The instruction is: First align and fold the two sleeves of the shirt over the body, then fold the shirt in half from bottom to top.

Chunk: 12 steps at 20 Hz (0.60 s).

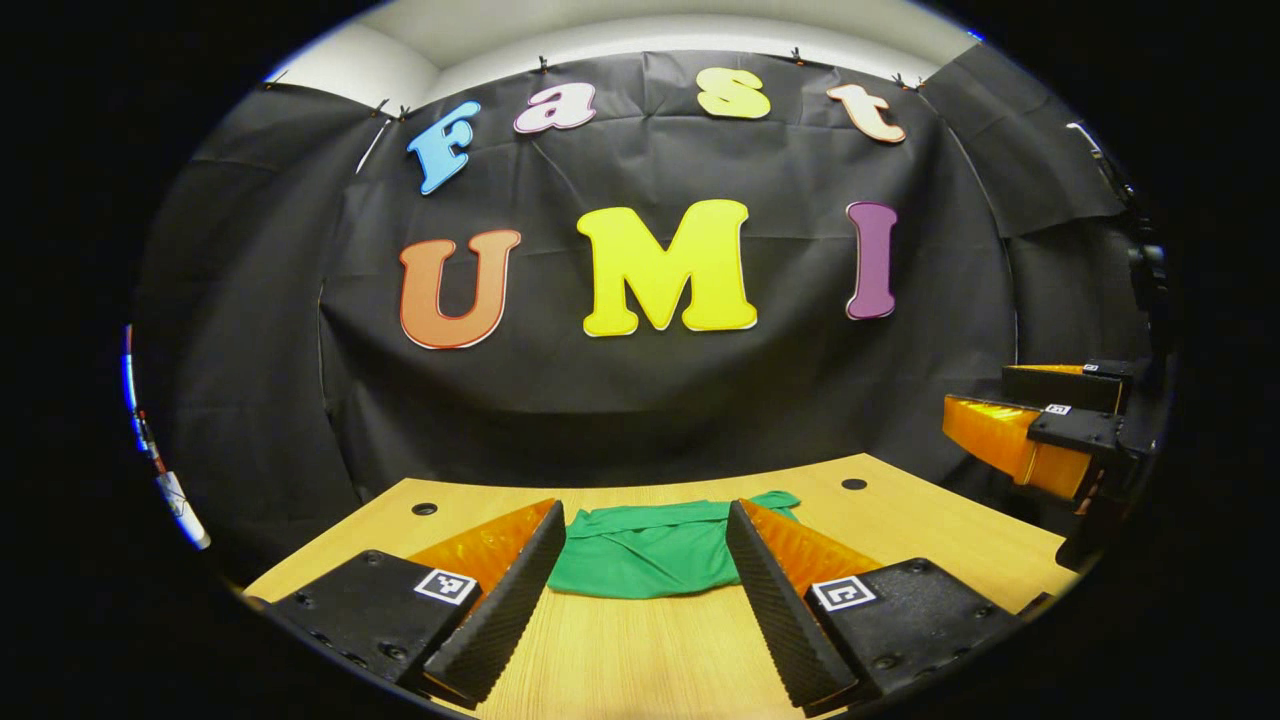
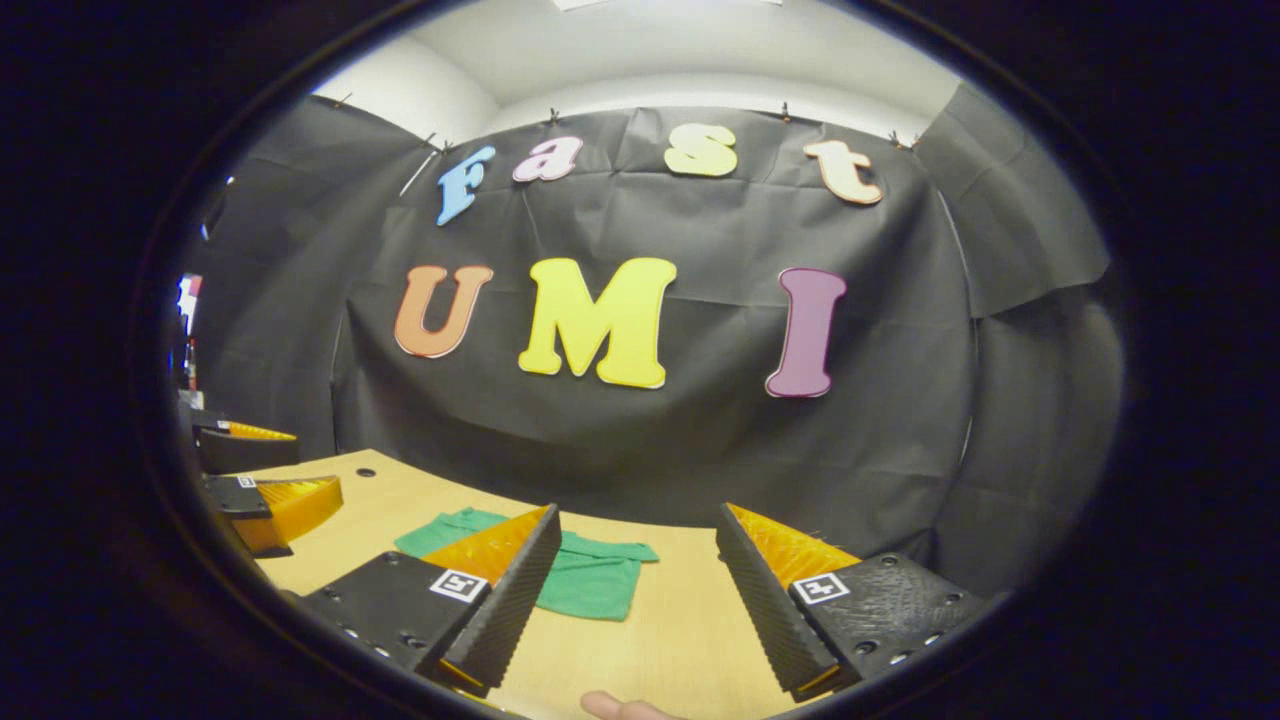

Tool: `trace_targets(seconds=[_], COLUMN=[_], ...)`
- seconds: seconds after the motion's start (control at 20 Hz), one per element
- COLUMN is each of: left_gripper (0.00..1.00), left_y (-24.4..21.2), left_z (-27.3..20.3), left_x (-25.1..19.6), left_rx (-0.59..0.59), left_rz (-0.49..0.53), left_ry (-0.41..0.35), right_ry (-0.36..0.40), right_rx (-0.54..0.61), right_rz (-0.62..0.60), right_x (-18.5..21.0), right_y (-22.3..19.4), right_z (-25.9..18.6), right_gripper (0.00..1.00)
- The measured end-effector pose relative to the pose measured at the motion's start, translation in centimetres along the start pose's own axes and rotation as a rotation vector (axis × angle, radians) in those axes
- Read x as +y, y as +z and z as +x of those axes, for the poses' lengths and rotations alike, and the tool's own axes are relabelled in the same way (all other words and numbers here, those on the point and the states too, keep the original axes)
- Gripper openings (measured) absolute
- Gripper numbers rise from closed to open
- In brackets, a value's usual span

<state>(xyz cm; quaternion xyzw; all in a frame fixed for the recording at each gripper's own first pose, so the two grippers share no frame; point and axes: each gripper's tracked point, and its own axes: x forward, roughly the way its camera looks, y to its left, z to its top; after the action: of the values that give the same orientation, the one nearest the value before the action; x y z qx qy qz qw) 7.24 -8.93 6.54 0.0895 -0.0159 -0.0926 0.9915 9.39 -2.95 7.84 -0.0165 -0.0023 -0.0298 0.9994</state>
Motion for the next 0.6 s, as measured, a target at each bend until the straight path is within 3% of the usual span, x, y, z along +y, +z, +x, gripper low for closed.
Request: trace_targets(seconds=[0.1, 0.35, 0.55, 0.6], left_gripper=[1.00, 1.00, 1.00, 1.00], left_y=[0.3, 0.0, 1.1, 1.0], left_z=[-2.3, -7.6, -10.0, -10.2], left_x=[-1.2, -4.1, -6.7, -6.8], left_rx=[-0.023, -0.037, -0.096, -0.099], left_rz=[0.012, 0.028, 0.063, 0.074], left_ry=[-0.004, -0.003, -0.048, -0.052], right_ry=[0.019, -0.044, 0.080, 0.067], right_rx=[-0.014, -0.042, 0.014, 0.011], right_rz=[0.010, -0.055, -0.015, -0.017], right_x=[0.0, -2.2, 0.3, 0.0], right_y=[-0.1, -2.1, -3.9, -3.9], right_z=[-3.0, -8.1, -10.1, -10.2], right_gripper=[0.96, 0.94, 0.95, 0.95])
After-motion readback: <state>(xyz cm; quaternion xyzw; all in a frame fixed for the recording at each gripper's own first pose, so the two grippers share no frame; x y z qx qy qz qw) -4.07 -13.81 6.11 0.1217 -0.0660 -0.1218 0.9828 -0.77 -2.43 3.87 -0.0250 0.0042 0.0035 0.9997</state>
